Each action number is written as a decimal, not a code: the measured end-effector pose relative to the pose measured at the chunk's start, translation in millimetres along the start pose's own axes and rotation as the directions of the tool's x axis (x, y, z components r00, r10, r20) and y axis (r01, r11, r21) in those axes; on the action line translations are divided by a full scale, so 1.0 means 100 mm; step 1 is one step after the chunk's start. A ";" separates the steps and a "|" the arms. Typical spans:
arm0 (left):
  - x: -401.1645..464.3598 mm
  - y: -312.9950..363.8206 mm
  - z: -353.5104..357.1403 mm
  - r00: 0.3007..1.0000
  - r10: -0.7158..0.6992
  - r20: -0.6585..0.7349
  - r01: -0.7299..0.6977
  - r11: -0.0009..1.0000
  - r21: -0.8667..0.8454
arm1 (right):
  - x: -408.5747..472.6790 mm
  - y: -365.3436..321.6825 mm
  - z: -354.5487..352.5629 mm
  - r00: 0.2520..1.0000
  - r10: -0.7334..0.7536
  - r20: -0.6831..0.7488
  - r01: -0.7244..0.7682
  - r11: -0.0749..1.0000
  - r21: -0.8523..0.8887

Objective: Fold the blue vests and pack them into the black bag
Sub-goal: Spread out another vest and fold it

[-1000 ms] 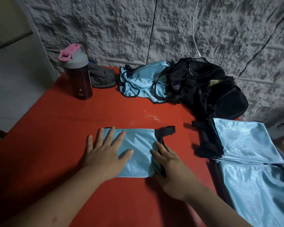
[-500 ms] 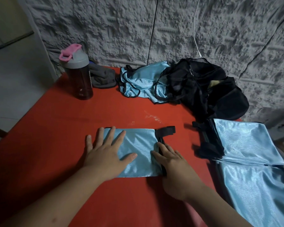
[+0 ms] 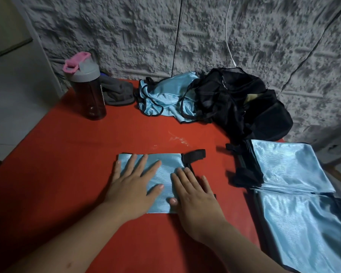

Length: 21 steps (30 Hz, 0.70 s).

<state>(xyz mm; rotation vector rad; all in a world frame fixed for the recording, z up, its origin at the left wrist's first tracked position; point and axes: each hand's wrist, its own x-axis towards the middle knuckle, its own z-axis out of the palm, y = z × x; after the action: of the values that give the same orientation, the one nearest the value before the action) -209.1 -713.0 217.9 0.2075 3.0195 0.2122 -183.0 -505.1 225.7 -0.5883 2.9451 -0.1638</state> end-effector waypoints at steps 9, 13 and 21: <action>0.06 -0.05 -0.11 0.994 -0.093 0.063 0.102 0.982 -0.159 | -0.01 0.04 -0.21 0.978 0.175 0.111 -0.186 0.978 0.096; 0.18 -0.10 -0.32 0.989 -0.139 -0.054 0.119 0.954 -0.277 | 0.10 0.00 -0.44 0.910 0.405 -0.089 -0.366 0.885 0.287; 0.19 -0.35 -0.34 0.998 -0.010 0.058 0.025 0.965 -0.263 | 0.11 -0.22 -0.81 0.911 0.408 0.065 -0.410 0.912 0.031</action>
<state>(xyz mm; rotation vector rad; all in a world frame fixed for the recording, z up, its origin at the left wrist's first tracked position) -236.1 -749.2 244.2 0.1599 2.8956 0.5906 -197.3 -522.6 307.4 0.0400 2.9187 -0.1623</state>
